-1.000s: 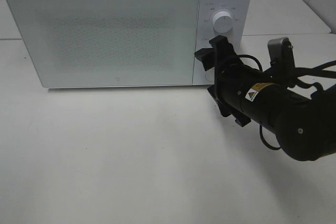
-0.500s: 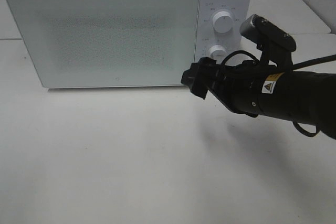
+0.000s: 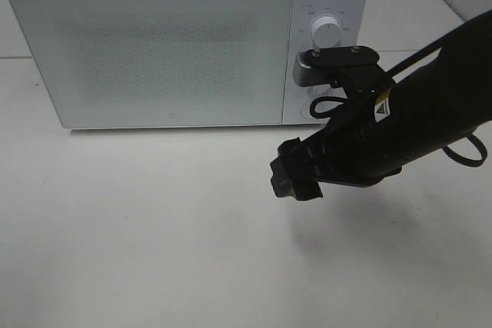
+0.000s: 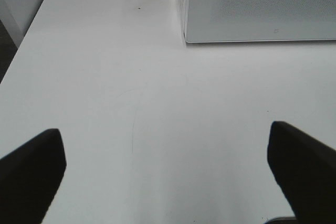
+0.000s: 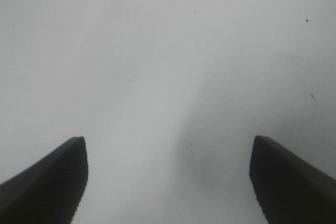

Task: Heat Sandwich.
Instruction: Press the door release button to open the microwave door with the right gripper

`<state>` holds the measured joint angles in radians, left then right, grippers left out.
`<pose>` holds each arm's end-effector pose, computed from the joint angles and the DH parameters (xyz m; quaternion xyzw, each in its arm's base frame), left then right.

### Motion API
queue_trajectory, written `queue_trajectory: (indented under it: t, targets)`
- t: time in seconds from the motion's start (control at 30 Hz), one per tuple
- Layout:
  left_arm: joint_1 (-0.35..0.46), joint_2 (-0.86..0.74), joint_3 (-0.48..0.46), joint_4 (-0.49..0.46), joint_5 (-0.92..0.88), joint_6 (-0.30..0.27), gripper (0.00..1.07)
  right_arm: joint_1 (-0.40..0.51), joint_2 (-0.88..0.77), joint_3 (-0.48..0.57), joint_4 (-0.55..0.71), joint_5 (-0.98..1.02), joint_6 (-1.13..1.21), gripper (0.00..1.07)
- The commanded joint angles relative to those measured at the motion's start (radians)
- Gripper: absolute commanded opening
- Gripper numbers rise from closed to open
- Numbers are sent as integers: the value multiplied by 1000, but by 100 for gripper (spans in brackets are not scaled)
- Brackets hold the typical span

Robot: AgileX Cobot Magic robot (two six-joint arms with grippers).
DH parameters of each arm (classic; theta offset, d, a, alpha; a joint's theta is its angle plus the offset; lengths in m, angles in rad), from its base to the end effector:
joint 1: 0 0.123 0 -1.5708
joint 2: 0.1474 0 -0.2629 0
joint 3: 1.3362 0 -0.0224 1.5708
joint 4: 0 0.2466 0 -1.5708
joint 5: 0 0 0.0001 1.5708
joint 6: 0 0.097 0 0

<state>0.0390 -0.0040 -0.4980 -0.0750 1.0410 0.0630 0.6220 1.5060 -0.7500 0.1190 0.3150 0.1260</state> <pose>0.0197 -0.0055 0.2740 0.0113 0.8469 -0.0104 0.5316 0.2278 0.1677 0.1690 -0.1873 0.9383 0.1371 0.2564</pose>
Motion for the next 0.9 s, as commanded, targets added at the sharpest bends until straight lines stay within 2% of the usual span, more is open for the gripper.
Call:
queue_trajectory:
  t: [0.03,0.2,0.43,0.9]
  targets:
    - [-1,-28,3,-1,-2,-2,101,-5,-19,-30,-72,154,-21,80]
    - [-1,-28,3,-1,-2,-2,101,-4,-52,-56,-142,325,-31,77]
    - [-1,-28,3,-1,-2,-2,101,-4,-149,-56,-159,425,-40,76]
    - [-1,-28,3,-1,-2,-2,101,-4,-537,-54,-159,618,-40,76]
